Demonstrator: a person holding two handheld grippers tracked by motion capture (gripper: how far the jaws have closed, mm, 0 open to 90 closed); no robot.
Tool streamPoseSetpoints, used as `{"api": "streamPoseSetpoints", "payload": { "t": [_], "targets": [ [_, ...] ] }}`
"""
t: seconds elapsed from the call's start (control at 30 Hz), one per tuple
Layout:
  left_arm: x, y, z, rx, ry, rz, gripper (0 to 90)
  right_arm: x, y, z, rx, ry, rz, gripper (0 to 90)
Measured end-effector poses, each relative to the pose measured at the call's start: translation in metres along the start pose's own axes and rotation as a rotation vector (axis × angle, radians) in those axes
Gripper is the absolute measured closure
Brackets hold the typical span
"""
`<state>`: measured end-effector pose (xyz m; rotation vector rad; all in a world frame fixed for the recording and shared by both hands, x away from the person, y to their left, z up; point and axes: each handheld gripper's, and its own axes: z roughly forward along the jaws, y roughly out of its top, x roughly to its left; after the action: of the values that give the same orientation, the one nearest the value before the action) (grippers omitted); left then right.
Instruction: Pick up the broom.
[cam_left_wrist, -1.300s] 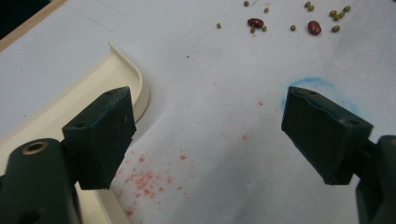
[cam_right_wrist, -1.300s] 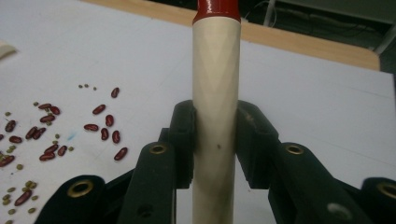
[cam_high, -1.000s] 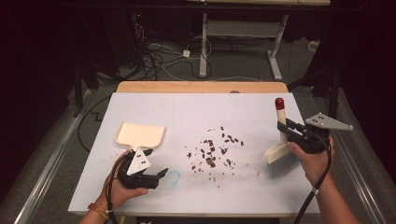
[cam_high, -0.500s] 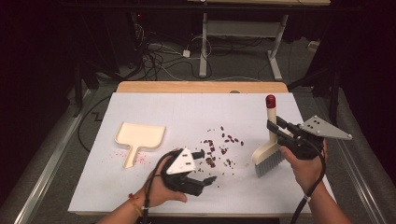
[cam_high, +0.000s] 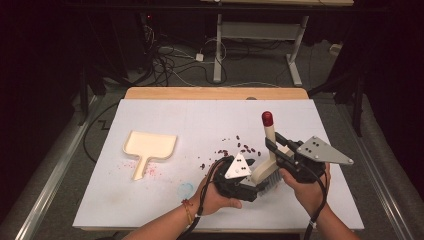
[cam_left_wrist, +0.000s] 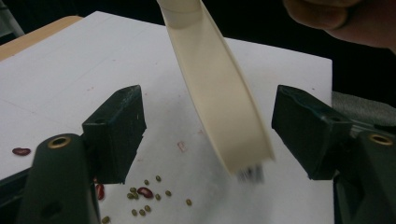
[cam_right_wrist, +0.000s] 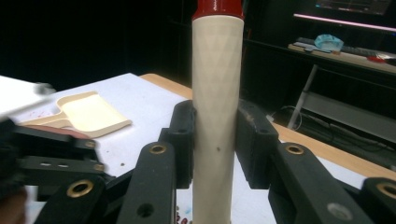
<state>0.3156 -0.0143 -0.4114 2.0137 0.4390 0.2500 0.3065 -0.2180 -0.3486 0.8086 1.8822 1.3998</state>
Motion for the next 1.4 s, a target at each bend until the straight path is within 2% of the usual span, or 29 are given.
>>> {"api": "streamPoseSetpoints", "payload": {
  "t": [0.07,0.17,0.2,0.23,0.3,0.33,0.37,0.47,0.53,0.57,0.6,0.67,0.7,0.77,0.8,0.83,0.9,0.97,1.0,1.07,1.13,1.17,1.2,1.23,1.27,1.3,1.33,1.37,1.4],
  "targets": [
    [0.003,0.0,0.002,-0.014,-0.002,-0.017,32.7,0.006,0.0,0.002,-0.002,0.012,-0.004,70.8],
    [0.006,0.0,0.004,-0.012,0.014,-0.036,35.8,0.011,-0.001,0.003,-0.01,0.019,-0.006,70.8],
    [0.007,-0.001,0.004,-0.007,0.033,-0.037,38.3,0.013,-0.001,0.003,-0.023,0.01,-0.007,70.8],
    [0.008,-0.002,0.004,-0.006,0.055,-0.041,44.7,0.018,-0.002,0.0,-0.065,-0.018,-0.025,70.8],
    [0.012,-0.003,0.002,-0.009,0.067,-0.043,51.4,0.023,-0.001,-0.002,-0.085,-0.029,-0.042,70.8],
    [0.013,-0.004,0.0,-0.011,0.064,-0.034,51.4,0.023,-0.001,-0.002,-0.085,-0.029,-0.042,70.8],
    [0.015,-0.004,-0.003,-0.01,0.062,-0.021,60.0,0.025,0.0,-0.003,-0.086,-0.026,-0.036,70.7],
    [0.017,-0.004,-0.008,0.012,0.096,0.024,63.2,0.024,0.0,-0.003,-0.083,-0.02,-0.028,70.5],
    [0.022,-0.003,-0.013,0.033,0.074,0.042,65.7,0.019,-0.001,-0.002,-0.077,0.015,0.001,69.5],
    [0.024,-0.003,-0.016,0.047,0.07,0.052,65.7,0.019,-0.001,-0.002,-0.077,0.015,0.001,69.5],
    [0.026,-0.003,-0.019,0.059,0.068,0.07,65.8,0.016,-0.001,-0.001,-0.065,0.05,0.002,68.8],
    [0.029,-0.005,-0.024,0.083,0.053,0.088,65.9,0.015,-0.001,0.0,-0.058,0.073,0.004,68.2],
    [0.03,-0.006,-0.028,0.094,0.046,0.097,66.0,0.013,0.0,0.001,-0.049,0.115,-0.02,64.7],
    [0.031,-0.008,-0.034,0.117,0.038,0.122,66.0,0.012,0.0,0.001,-0.043,0.133,-0.029,61.9],
    [0.032,-0.009,-0.038,0.121,0.029,0.127,65.9,0.009,0.001,0.004,-0.004,0.183,-0.055,55.9],
    [0.033,-0.011,-0.042,0.123,0.021,0.128,65.9,0.009,0.001,0.004,-0.004,0.183,-0.055,55.9],
    [0.033,-0.014,-0.049,0.123,0.014,0.149,66.0,0.004,0.0,0.006,0.034,0.259,-0.072,52.4],
    [0.033,-0.02,-0.057,0.123,-0.002,0.158,66.0,-0.003,-0.007,0.013,0.1,0.385,-0.101,47.7],
    [0.032,-0.022,-0.06,0.126,-0.011,0.163,66.0,-0.003,-0.007,0.013,0.1,0.385,-0.101,47.7],
    [0.032,-0.026,-0.066,0.131,-0.045,0.177,66.0,-0.006,-0.013,0.018,0.154,0.45,-0.113,44.0],
    [0.03,-0.03,-0.069,0.14,-0.073,0.185,66.0,-0.004,-0.018,0.023,0.209,0.49,-0.16,42.6],
    [0.029,-0.032,-0.07,0.149,-0.085,0.194,66.0,-0.001,-0.025,0.029,0.252,0.596,-0.176,39.4],
    [0.029,-0.034,-0.07,0.15,-0.104,0.197,66.0,-0.001,-0.025,0.029,0.252,0.596,-0.176,39.4],
    [0.029,-0.035,-0.07,0.149,-0.128,0.192,66.0,0.001,-0.028,0.032,0.268,0.636,-0.176,39.5],
    [0.029,-0.035,-0.069,0.15,-0.145,0.193,66.0,0.005,-0.034,0.039,0.304,0.679,-0.202,41.0],
    [0.029,-0.035,-0.068,0.15,-0.161,0.196,66.0,0.005,-0.034,0.039,0.304,0.679,-0.202,41.0],
    [0.028,-0.035,-0.067,0.148,-0.176,0.195,66.0,0.008,-0.038,0.042,0.323,0.696,-0.216,42.8],
    [0.028,-0.035,-0.066,0.146,-0.188,0.194,65.9,0.011,-0.043,0.049,0.352,0.735,-0.227,47.9],
    [0.029,-0.035,-0.066,0.146,-0.19,0.196,65.9,0.011,-0.043,0.049,0.352,0.735,-0.227,47.9]
  ]
}}
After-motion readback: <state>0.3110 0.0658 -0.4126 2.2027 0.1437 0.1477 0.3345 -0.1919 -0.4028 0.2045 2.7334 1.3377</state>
